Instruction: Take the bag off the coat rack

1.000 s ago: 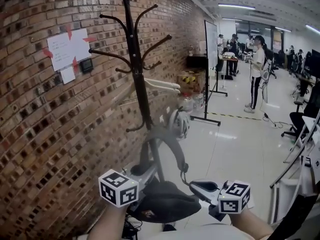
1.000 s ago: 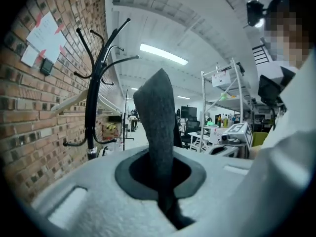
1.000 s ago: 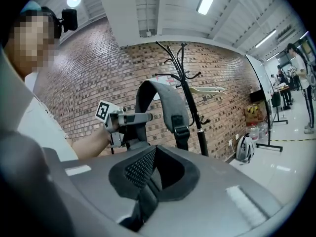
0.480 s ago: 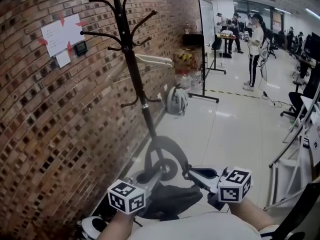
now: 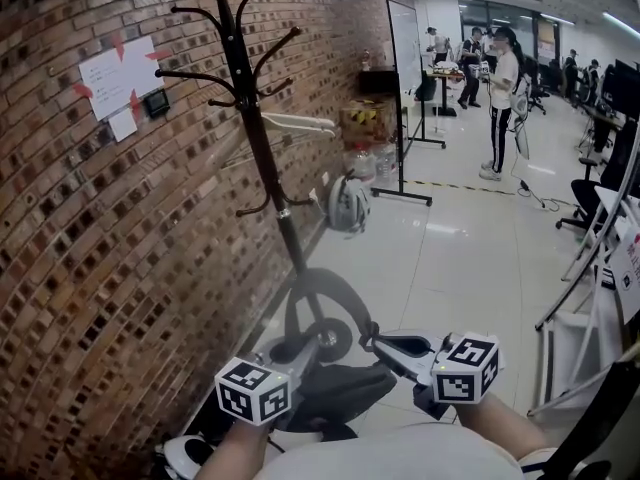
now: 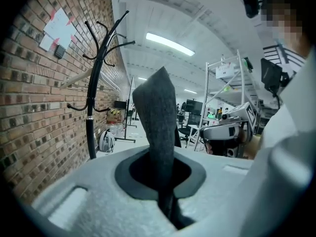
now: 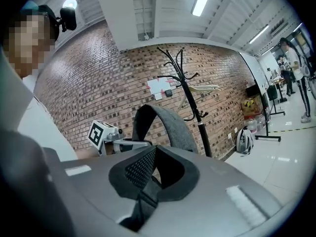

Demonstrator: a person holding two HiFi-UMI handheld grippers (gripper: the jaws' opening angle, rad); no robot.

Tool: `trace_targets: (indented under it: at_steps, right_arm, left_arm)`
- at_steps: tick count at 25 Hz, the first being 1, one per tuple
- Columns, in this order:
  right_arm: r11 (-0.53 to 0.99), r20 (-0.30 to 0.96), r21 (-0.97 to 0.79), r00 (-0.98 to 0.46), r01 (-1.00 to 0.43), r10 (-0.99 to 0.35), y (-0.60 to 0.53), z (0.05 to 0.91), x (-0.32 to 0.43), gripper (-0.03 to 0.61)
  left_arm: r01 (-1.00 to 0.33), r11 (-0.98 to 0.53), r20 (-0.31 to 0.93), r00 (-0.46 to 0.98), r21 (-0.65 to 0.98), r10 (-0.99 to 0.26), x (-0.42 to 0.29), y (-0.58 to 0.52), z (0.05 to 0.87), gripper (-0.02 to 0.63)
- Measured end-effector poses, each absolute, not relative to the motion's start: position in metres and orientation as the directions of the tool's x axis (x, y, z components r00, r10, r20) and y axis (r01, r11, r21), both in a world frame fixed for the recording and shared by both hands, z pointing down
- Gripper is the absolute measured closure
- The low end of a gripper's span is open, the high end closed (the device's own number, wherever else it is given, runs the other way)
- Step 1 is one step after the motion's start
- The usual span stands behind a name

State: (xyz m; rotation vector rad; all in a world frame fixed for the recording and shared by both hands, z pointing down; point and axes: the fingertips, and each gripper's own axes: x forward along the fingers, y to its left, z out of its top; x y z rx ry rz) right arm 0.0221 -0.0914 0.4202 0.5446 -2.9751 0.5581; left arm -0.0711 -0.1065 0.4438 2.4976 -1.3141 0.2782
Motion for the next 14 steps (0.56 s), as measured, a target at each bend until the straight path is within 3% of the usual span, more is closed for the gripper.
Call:
trace_targets:
  at_steps: [14]
  right_arm:
    - [0.871,0.149,-0.333,-0.932,-0.362,-0.330,-0.091,0.431,0.008,0.580]
  left_arm:
    - [-0.829,-0.522,0.315,0.559,0.199,-0.767,-0.088,-0.105,0.456,0.607]
